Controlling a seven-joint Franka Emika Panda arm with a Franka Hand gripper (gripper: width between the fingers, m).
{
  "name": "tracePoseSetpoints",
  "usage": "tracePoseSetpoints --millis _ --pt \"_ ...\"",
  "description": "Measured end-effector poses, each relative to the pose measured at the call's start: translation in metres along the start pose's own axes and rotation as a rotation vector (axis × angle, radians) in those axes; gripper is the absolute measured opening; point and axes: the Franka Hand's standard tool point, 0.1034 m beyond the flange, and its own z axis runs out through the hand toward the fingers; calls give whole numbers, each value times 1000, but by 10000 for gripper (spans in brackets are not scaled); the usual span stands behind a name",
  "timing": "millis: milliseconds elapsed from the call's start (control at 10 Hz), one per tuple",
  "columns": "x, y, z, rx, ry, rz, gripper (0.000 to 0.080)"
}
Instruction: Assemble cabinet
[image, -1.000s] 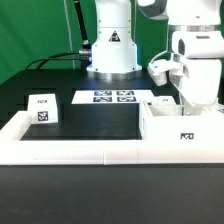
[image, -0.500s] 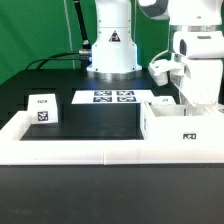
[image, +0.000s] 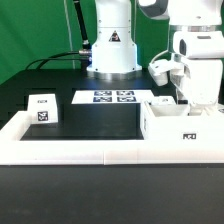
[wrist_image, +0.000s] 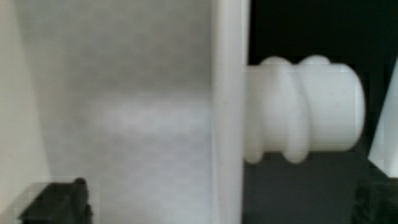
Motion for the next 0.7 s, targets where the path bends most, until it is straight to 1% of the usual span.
tracePoseSetpoints --millis 100,200,300,400,500,700 --pt "-1 2 -11 -9 -6 -2 783" --pt "-3 2 -24 -9 -18 -5 796" --pt "-3 3 -35 -19 -22 -4 796" --pt "-3 1 -45 -28 -26 11 797" --pt "-1 -8 -55 -34 -29 10 797" --pt "6 -30 -61 -37 -26 -23 797"
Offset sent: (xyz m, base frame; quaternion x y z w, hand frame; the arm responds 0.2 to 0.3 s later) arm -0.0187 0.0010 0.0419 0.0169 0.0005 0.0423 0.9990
